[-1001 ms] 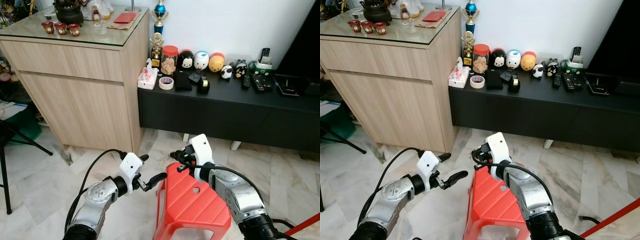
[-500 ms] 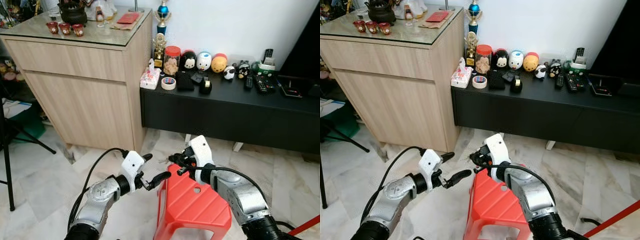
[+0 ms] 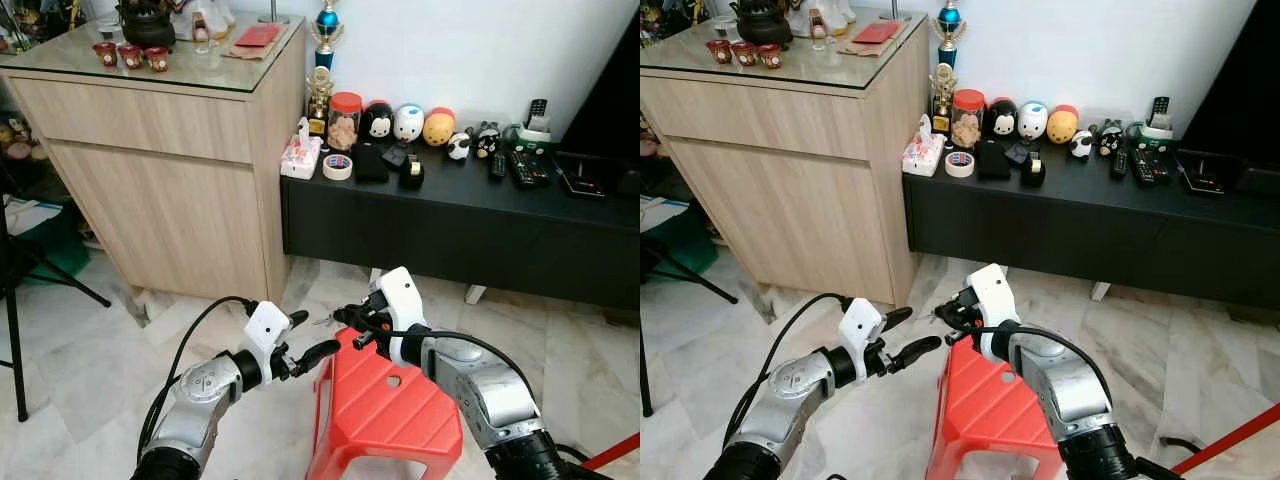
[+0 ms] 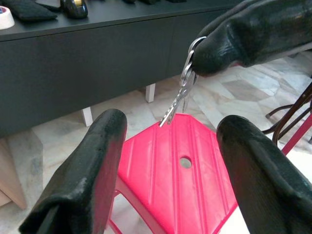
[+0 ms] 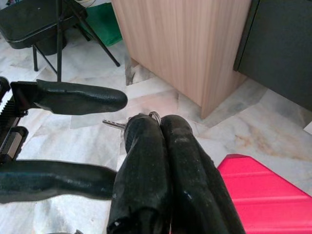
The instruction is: Hang keys on a hook
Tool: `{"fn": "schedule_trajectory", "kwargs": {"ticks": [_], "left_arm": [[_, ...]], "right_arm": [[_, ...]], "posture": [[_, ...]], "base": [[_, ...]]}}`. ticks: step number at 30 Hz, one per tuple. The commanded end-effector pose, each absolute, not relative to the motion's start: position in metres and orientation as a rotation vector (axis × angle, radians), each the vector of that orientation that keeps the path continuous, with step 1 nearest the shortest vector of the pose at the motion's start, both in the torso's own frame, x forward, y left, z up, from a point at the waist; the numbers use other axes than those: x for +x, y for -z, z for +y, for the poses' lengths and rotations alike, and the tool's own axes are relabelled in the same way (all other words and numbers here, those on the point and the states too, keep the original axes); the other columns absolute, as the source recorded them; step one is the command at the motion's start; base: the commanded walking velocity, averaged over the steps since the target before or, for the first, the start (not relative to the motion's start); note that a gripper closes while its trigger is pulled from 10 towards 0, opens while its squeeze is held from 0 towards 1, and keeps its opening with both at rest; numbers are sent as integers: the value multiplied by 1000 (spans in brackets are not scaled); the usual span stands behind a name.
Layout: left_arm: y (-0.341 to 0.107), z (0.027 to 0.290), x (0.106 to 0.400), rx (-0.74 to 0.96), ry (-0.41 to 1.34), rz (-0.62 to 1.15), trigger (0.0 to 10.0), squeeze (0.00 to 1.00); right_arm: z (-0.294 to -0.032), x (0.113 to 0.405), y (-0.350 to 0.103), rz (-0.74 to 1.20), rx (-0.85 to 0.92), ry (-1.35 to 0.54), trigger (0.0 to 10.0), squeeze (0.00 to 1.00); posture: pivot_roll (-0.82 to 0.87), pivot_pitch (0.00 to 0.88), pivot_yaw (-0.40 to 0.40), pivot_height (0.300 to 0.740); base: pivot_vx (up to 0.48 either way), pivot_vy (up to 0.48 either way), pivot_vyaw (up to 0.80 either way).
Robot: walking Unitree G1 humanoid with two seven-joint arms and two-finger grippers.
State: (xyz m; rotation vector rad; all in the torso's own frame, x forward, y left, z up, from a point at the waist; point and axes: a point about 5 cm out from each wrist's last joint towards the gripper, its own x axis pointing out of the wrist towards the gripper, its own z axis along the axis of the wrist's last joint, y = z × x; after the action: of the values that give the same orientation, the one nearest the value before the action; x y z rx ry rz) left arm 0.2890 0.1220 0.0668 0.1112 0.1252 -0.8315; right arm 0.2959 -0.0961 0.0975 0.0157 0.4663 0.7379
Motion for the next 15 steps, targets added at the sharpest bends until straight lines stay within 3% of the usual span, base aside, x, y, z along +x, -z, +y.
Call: {"fn": "schedule_trajectory", "kwargs": {"ticks": [1,2,3,5,7,8,9,10,11,15], "left_arm": [[-69,121,287,92,831,106,6667,0],[-70,121,287,91,832,106,6667,0],[-70,121,287,88,832,101,5608,0],[-71,121,287,69,828,89,5804,0],[-71,121,287,61,829,89,4392,0],[-71,121,287,64,835,93,4392,0],[-71,121,286,66,839,95,3686,0],[-70,120,285,62,841,97,784,0],[-70,120,285,57,841,97,0,0],[-70,120,284,55,846,100,0,0]], "right_arm": [[-95,295,-104,448,11,-756,10000,0],[-95,295,-104,448,11,-757,10000,0],[-95,295,-104,449,12,-757,10000,0],[-95,295,-104,450,14,-760,10000,0],[-95,295,-104,451,15,-763,10000,0],[-95,295,-104,451,15,-764,10000,0],[-95,295,-104,451,14,-766,10000,0],[-95,295,-105,450,13,-768,10000,0],[-95,295,-105,450,13,-769,10000,0],[-95,295,-105,450,13,-769,10000,0]], "posture": [[80,0,-88,733],[80,0,-88,733],[79,0,-88,733],[79,0,-88,733],[79,0,-88,733],[79,0,-88,733],[80,1,-91,733],[80,1,-91,733],[78,3,-91,733],[78,3,-91,733]], "base": [[0,0,0],[0,0,0],[0,0,0],[0,0,0],[0,0,0],[0,0,0],[0,0,0],[0,0,0],[0,0,0],[0,0,0]]}}
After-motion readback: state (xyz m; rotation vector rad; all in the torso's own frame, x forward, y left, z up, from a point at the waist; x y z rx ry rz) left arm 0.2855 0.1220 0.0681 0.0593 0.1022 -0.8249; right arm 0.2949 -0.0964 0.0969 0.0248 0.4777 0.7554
